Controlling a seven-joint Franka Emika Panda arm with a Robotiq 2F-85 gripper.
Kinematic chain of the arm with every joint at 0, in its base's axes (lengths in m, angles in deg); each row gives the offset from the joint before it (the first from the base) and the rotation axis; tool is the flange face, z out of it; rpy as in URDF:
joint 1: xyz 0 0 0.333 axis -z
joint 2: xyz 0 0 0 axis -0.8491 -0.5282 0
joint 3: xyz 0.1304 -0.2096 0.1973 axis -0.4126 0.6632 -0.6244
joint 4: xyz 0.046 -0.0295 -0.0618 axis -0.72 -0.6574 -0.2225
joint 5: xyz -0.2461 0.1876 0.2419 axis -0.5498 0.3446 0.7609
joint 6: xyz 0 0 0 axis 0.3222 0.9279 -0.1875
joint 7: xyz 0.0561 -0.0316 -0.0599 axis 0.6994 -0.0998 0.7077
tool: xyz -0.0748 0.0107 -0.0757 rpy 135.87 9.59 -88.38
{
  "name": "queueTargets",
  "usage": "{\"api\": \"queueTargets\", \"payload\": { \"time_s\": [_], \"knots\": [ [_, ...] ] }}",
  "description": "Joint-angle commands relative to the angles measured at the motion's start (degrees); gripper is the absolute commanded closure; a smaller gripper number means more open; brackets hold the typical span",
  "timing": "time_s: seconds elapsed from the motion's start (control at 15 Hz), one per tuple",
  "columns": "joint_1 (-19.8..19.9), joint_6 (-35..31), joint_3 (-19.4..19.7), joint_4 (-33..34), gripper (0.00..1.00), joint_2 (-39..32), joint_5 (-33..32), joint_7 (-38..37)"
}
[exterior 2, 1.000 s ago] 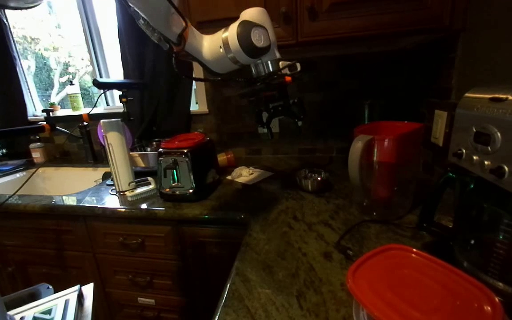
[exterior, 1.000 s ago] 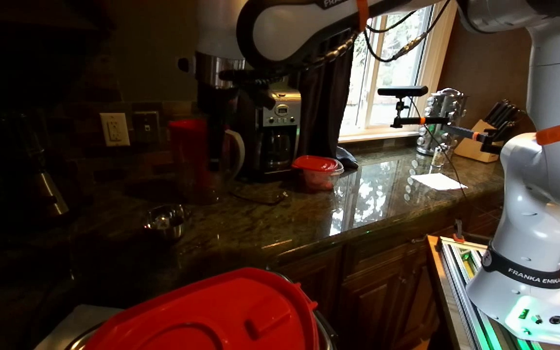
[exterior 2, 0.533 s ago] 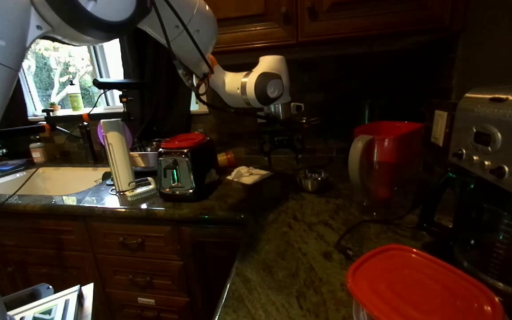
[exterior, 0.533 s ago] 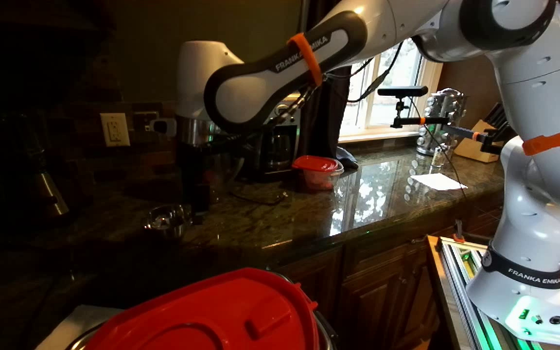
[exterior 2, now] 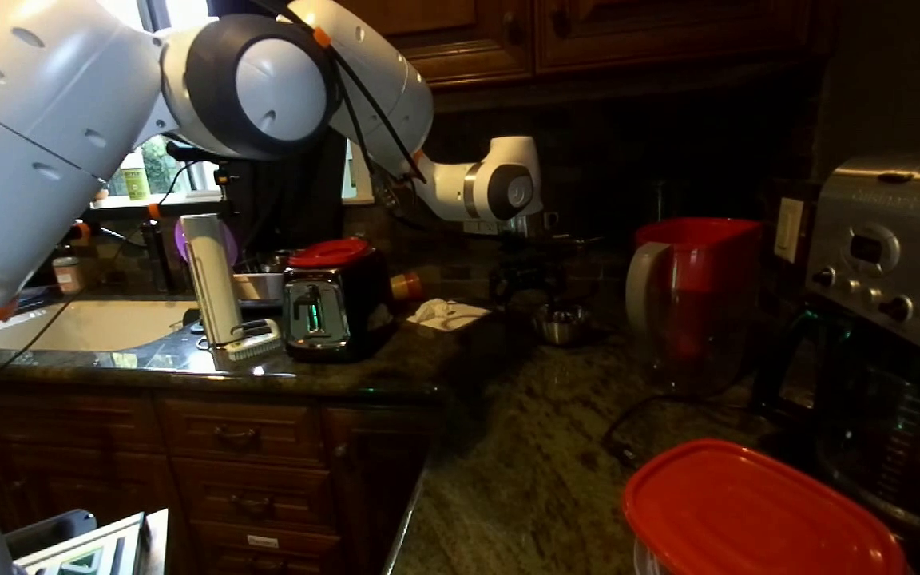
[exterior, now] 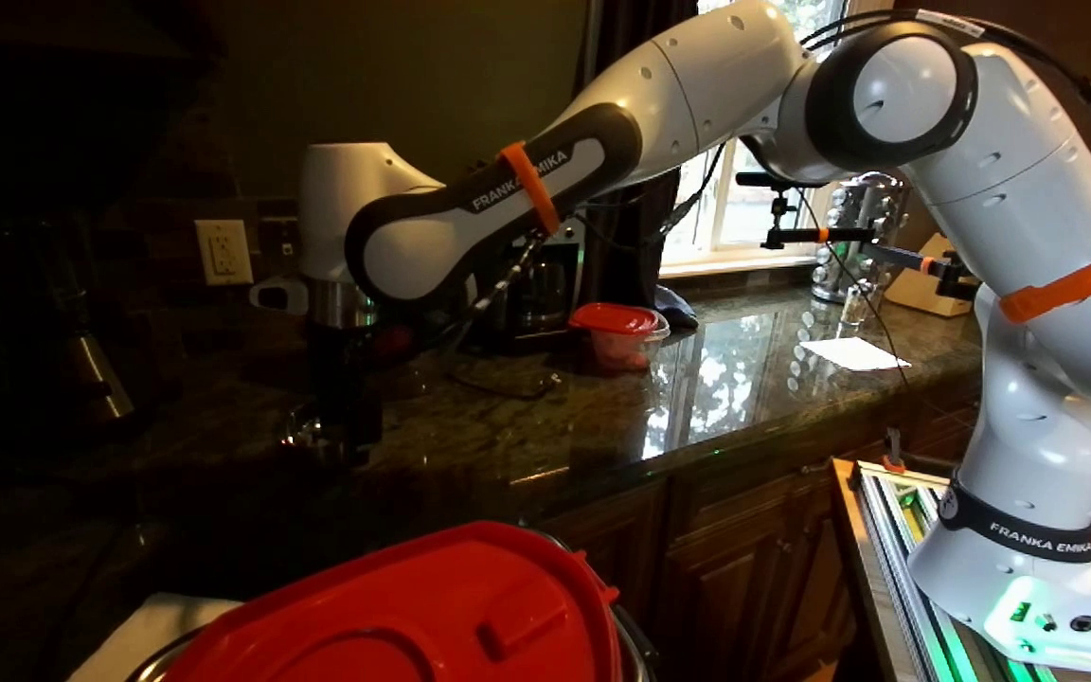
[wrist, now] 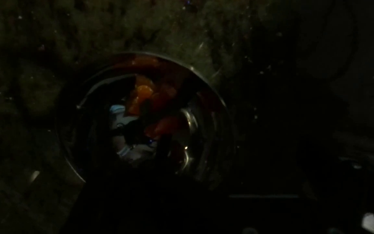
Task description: Put the silver bowl on the red lid, then move the jar to the left
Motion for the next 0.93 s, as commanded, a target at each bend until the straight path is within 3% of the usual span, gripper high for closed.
{"api": "queueTargets", "payload": {
  "time_s": [0.0, 0.53, 0.73, 0.87],
  "knots": [
    [-1.1, 4.3, 0.5, 7.3, 0.34, -4.6, -1.0, 2.4],
    [-1.2, 5.7, 1.1, 12.1, 0.96, -7.7, -0.7, 3.2],
    [-1.6, 5.2, 1.4, 10.1, 1.0, -4.6, -1.1, 2.1],
    [-1.1, 6.2, -0.4, 5.9, 0.99, 0.2, 1.0, 2.3]
  ]
}}
